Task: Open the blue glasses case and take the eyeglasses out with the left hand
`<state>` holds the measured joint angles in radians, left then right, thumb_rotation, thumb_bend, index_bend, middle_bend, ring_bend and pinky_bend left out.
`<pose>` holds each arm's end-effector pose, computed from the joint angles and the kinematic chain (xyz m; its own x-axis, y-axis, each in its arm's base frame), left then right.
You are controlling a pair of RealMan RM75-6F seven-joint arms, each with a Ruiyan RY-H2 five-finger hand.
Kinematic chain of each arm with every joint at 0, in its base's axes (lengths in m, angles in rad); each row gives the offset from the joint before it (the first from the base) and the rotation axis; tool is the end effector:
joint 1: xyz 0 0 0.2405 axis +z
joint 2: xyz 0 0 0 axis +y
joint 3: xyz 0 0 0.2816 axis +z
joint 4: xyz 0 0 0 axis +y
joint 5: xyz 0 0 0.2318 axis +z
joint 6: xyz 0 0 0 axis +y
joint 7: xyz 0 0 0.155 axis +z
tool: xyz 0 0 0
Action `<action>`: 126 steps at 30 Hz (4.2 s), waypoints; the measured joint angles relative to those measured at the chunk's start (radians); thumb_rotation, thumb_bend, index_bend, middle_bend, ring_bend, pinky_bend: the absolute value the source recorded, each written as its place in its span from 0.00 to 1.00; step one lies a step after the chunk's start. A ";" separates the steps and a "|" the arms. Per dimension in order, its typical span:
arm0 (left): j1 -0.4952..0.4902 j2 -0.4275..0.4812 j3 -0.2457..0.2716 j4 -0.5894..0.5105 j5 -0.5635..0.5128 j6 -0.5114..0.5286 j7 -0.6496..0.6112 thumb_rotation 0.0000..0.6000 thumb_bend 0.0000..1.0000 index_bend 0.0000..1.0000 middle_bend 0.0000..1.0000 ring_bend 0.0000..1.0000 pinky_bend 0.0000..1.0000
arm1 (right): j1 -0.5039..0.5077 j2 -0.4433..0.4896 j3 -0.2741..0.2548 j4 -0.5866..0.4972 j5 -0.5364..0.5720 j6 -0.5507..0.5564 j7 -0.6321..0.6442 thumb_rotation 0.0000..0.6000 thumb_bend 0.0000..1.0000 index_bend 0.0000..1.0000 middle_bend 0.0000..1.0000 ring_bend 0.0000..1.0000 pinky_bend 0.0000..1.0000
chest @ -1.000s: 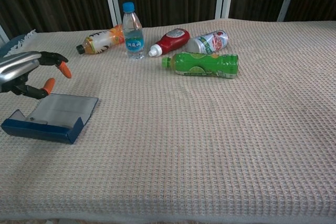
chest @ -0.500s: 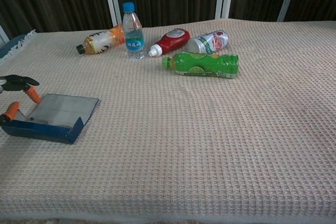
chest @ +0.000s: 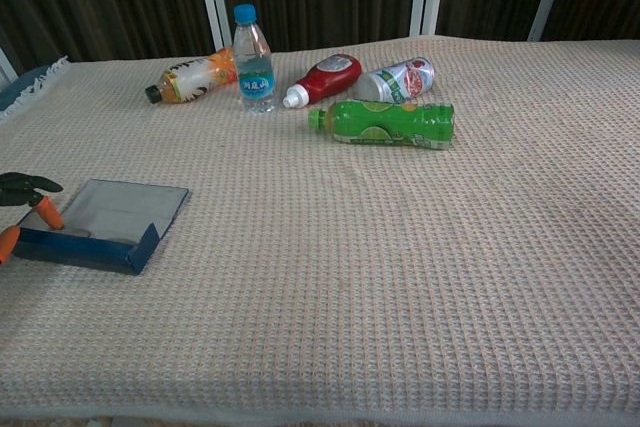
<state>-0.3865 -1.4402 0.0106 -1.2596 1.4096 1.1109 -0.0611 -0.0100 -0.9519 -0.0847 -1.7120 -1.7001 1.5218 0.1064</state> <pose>-0.3459 0.2856 0.0135 0.4084 0.3055 0.8602 0.9122 -0.1722 -0.3719 -0.3301 -0.1299 0.1722 0.3621 -0.1474 0.9204 -0.9315 -0.0927 0.3517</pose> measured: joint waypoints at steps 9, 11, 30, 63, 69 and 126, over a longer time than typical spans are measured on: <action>0.047 0.003 0.033 -0.012 0.056 0.070 -0.048 1.00 0.70 0.41 0.09 0.00 0.00 | 0.002 -0.001 -0.005 0.001 -0.010 -0.005 -0.006 1.00 0.18 0.00 0.00 0.00 0.00; 0.055 0.006 0.042 -0.014 0.065 0.077 -0.047 1.00 0.70 0.42 0.09 0.00 0.00 | 0.001 -0.001 -0.006 0.001 -0.012 -0.003 -0.005 1.00 0.18 0.00 0.00 0.00 0.00; 0.095 0.054 0.159 -0.165 0.237 0.133 -0.015 1.00 0.70 0.41 0.04 0.00 0.00 | -0.009 0.006 -0.014 0.007 -0.035 0.027 0.019 1.00 0.18 0.00 0.00 0.00 0.00; 0.011 -0.044 0.094 -0.334 0.204 -0.014 0.147 1.00 0.69 0.32 0.00 0.00 0.00 | -0.022 0.021 -0.007 0.021 -0.037 0.067 0.066 1.00 0.18 0.00 0.00 0.00 0.00; -0.012 -0.088 0.049 -0.312 0.147 -0.044 0.178 1.00 0.69 0.31 0.00 0.00 0.00 | -0.025 0.022 -0.004 0.024 -0.034 0.074 0.074 1.00 0.18 0.00 0.00 0.00 0.00; -0.205 -0.276 -0.201 -0.088 -0.185 -0.151 0.197 1.00 0.68 0.19 0.00 0.00 0.00 | -0.020 0.022 0.012 0.017 -0.012 0.060 0.064 1.00 0.18 0.00 0.00 0.00 0.00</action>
<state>-0.5913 -1.7157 -0.1907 -1.3480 1.2246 0.9600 0.1360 -0.0302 -0.9296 -0.0727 -1.6948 -1.7122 1.5818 0.1708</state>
